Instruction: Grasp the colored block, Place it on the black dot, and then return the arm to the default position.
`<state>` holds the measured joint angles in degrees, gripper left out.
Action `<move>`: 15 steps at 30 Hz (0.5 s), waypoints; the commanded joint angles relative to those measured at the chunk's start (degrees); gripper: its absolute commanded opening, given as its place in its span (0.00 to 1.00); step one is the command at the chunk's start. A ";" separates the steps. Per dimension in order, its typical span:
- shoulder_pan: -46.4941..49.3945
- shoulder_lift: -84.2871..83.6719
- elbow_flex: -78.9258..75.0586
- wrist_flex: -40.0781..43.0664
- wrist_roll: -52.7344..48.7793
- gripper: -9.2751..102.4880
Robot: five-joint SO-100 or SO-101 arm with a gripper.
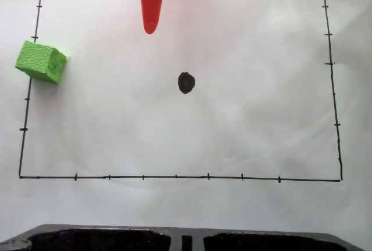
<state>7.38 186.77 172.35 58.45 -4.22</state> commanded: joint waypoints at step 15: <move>0.53 0.53 -0.26 -0.62 -0.09 0.08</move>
<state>7.38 186.77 172.35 58.45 -4.22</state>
